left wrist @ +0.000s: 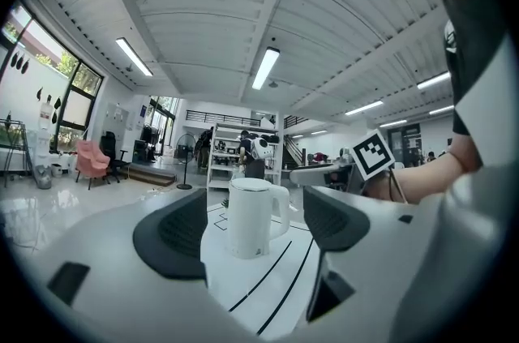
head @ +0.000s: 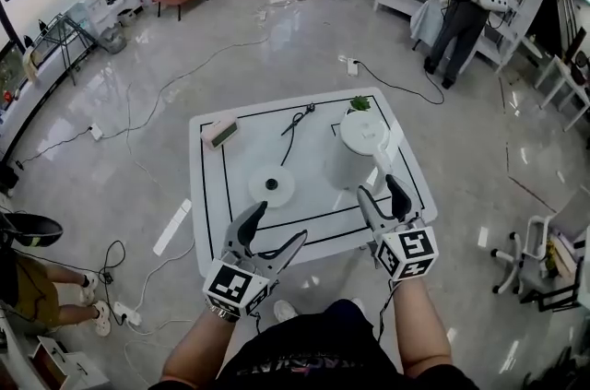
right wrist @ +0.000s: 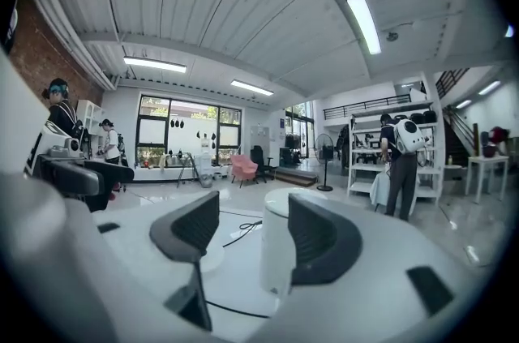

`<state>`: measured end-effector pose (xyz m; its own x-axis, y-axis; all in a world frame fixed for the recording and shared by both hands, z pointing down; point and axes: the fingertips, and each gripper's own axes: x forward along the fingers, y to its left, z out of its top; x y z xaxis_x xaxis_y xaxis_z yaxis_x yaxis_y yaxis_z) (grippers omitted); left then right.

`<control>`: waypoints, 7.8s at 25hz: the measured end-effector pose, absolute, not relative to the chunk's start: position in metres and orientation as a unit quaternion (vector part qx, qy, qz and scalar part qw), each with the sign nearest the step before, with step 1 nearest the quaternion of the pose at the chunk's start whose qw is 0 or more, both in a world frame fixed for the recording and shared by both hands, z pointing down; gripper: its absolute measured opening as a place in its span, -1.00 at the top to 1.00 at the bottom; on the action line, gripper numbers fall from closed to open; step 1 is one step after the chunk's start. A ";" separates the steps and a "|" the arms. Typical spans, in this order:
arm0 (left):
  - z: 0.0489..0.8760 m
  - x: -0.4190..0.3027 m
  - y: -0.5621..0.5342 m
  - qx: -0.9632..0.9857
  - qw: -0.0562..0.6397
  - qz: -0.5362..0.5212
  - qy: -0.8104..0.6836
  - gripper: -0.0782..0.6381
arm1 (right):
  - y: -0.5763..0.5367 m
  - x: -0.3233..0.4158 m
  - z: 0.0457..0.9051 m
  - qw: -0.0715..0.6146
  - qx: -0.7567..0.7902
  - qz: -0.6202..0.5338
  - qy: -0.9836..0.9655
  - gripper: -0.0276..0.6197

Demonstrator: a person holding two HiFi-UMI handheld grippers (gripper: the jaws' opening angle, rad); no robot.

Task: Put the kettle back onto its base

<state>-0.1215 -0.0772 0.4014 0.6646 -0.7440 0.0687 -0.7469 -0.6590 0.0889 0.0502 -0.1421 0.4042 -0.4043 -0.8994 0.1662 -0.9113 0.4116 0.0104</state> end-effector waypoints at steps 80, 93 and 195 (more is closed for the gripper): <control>0.431 -0.084 -0.153 0.876 0.110 0.039 -0.469 -0.21 | -0.243 0.102 0.521 0.153 0.495 0.115 -0.847 0.51; 0.423 -0.109 -0.143 0.855 0.102 0.030 -0.508 0.04 | -0.258 0.080 0.499 0.150 0.463 0.082 -0.870 0.61; 0.474 -0.224 -0.083 0.780 0.167 0.035 -0.602 0.77 | -0.197 -0.115 0.517 0.029 0.312 0.031 -0.949 0.59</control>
<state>-0.2236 -0.0834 0.4744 0.2726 -0.9277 0.2550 -0.9509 -0.2194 0.2182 -0.1148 -0.1968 0.5166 -0.8032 -0.5910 0.0752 -0.5946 0.8030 -0.0400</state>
